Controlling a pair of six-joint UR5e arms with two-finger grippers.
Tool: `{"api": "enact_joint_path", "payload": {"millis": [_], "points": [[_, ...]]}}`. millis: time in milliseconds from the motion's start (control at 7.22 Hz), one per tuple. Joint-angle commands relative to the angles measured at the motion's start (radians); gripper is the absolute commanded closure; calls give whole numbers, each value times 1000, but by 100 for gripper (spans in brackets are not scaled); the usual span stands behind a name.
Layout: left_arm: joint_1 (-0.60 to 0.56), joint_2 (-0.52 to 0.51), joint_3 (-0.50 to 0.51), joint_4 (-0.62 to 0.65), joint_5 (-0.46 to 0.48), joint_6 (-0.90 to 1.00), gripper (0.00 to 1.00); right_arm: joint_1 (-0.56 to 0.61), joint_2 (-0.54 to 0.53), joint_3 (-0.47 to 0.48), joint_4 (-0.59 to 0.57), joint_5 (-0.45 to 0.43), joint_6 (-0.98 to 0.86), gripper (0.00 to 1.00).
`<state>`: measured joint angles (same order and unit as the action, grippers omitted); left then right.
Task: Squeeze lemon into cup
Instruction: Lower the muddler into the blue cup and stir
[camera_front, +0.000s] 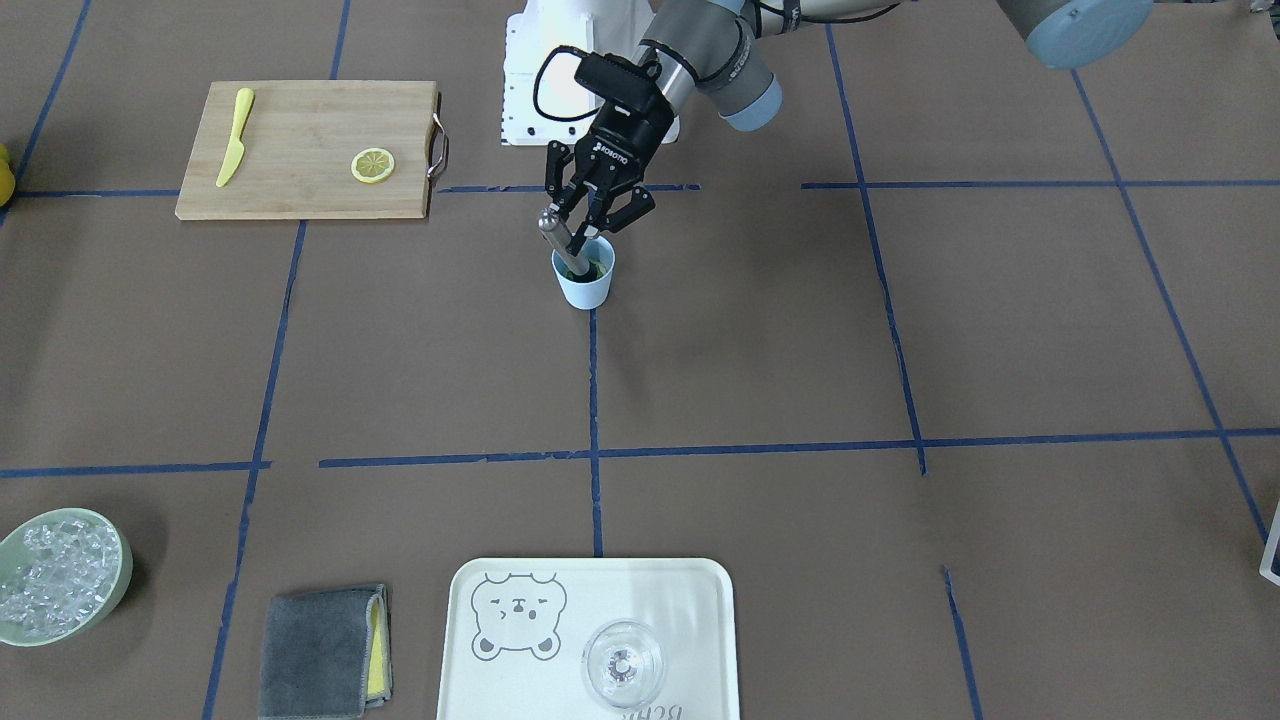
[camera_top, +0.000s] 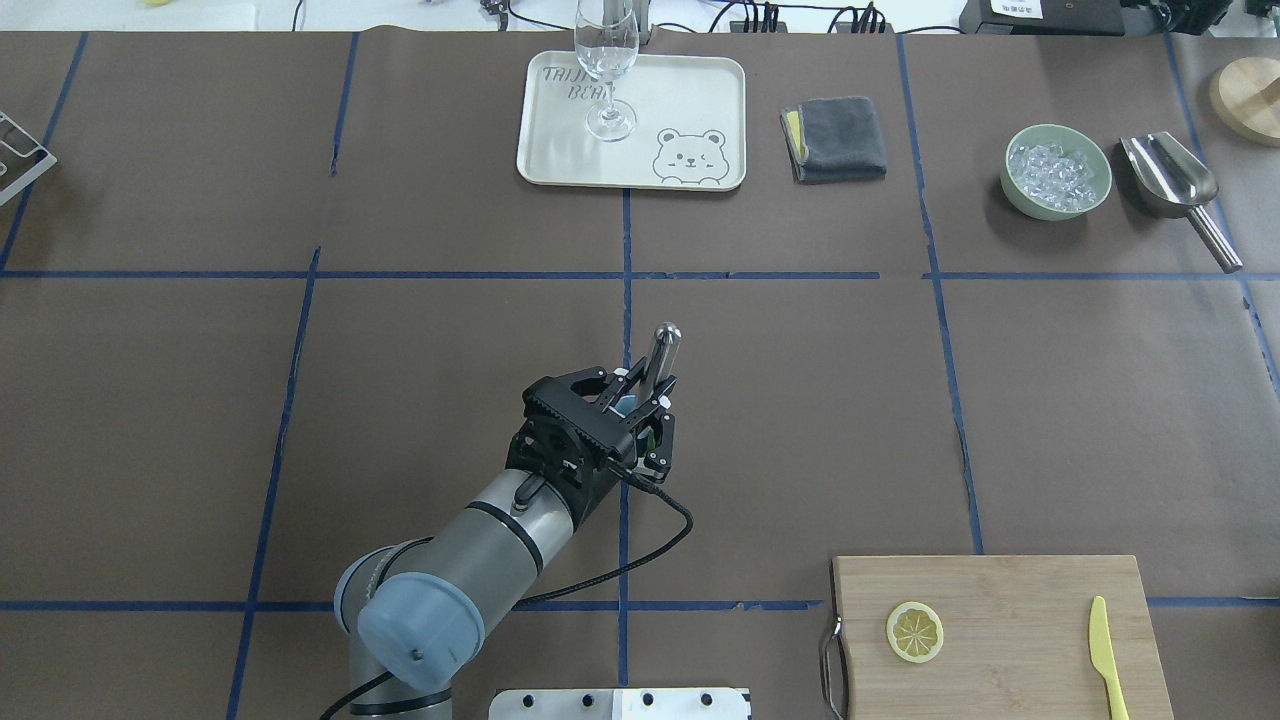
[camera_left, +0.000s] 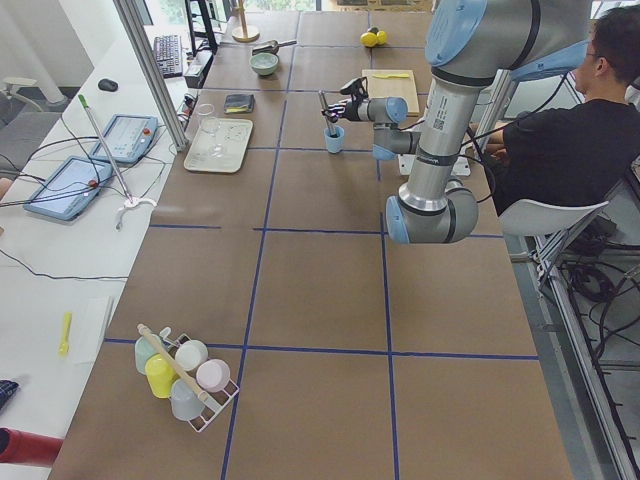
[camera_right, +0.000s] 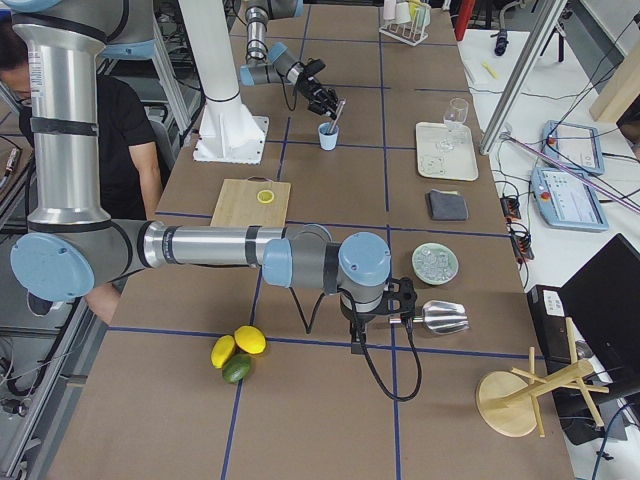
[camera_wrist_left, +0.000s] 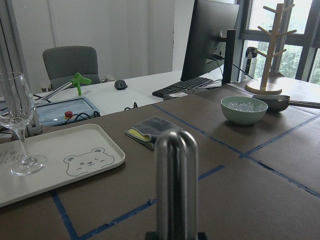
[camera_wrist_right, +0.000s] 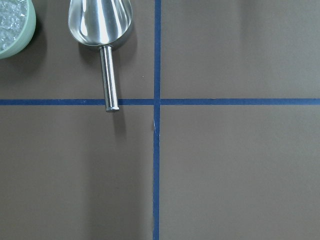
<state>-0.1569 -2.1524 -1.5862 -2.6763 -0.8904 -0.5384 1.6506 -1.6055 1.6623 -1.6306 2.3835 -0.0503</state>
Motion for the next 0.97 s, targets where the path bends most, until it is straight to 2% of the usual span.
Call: {"api": "enact_joint_path", "payload": {"millis": [0, 693, 831], "points": [[8, -1, -9, 0, -2, 2, 100, 0, 6, 2, 0, -1, 1, 0], [-25, 3, -130, -56, -5, 92, 100, 0, 10, 4, 0, 0, 1, 0], [-62, -1, -147, -51, -48, 92, 100, 0, 10, 4, 0, 0, 1, 0]]}}
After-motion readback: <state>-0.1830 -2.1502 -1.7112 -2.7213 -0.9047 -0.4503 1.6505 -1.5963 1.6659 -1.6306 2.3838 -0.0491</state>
